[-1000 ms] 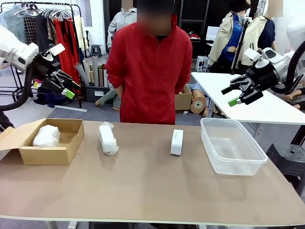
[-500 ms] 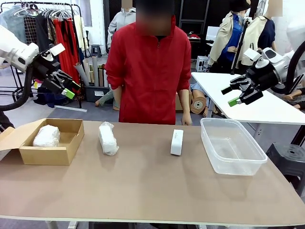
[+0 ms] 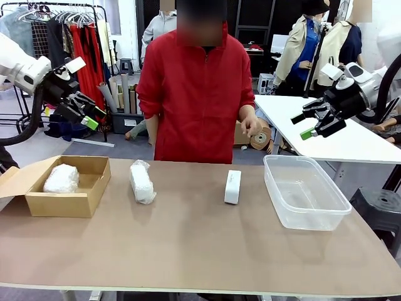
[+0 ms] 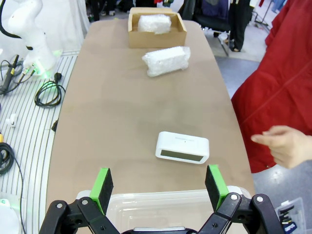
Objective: Separate and place wrapped and unwrapped clocks.
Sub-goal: Pick up the Digital clock indicated by the person.
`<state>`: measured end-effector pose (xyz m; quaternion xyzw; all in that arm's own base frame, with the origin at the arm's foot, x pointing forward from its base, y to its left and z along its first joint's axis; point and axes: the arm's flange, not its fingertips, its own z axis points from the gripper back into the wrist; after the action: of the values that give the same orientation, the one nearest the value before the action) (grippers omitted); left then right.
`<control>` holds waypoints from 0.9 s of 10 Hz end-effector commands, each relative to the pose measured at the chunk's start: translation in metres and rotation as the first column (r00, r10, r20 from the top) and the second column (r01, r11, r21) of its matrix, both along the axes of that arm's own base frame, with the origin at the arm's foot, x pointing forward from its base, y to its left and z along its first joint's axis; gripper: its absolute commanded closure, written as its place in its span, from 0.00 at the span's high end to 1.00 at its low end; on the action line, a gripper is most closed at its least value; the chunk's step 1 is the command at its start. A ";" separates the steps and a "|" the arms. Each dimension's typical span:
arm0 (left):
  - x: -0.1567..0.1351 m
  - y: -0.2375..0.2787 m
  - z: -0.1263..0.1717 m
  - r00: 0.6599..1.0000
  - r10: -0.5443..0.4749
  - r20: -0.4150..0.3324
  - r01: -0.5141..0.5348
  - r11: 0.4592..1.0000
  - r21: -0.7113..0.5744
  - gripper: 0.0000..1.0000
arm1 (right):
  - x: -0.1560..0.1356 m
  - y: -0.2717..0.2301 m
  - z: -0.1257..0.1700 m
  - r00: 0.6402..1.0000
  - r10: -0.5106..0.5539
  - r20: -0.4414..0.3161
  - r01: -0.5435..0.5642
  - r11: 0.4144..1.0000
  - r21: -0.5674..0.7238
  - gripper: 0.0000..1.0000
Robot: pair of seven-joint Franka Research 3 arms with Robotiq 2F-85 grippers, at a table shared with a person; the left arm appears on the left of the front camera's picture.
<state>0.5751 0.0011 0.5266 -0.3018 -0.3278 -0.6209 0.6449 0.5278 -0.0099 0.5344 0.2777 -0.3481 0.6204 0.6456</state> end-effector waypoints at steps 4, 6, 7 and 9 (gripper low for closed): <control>-0.001 0.000 0.002 1.000 0.000 0.004 0.000 1.000 0.000 1.00 | -0.001 0.000 0.001 1.000 0.000 0.002 0.000 1.000 0.000 1.00; -0.001 0.000 0.002 1.000 0.000 0.004 0.000 1.000 0.000 1.00 | -0.001 0.000 0.001 1.000 0.000 0.002 0.000 1.000 0.000 1.00; -0.001 0.000 0.002 1.000 0.000 0.004 0.000 1.000 0.000 1.00 | -0.001 0.000 0.001 1.000 0.000 0.002 0.000 1.000 0.000 1.00; -0.001 0.000 0.002 1.000 0.000 0.004 0.000 1.000 0.000 1.00 | -0.001 0.000 0.001 1.000 0.000 0.002 0.000 1.000 0.000 1.00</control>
<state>0.5751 0.0011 0.5266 -0.3018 -0.3278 -0.6209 0.6449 0.5278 -0.0099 0.5344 0.2777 -0.3481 0.6204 0.6456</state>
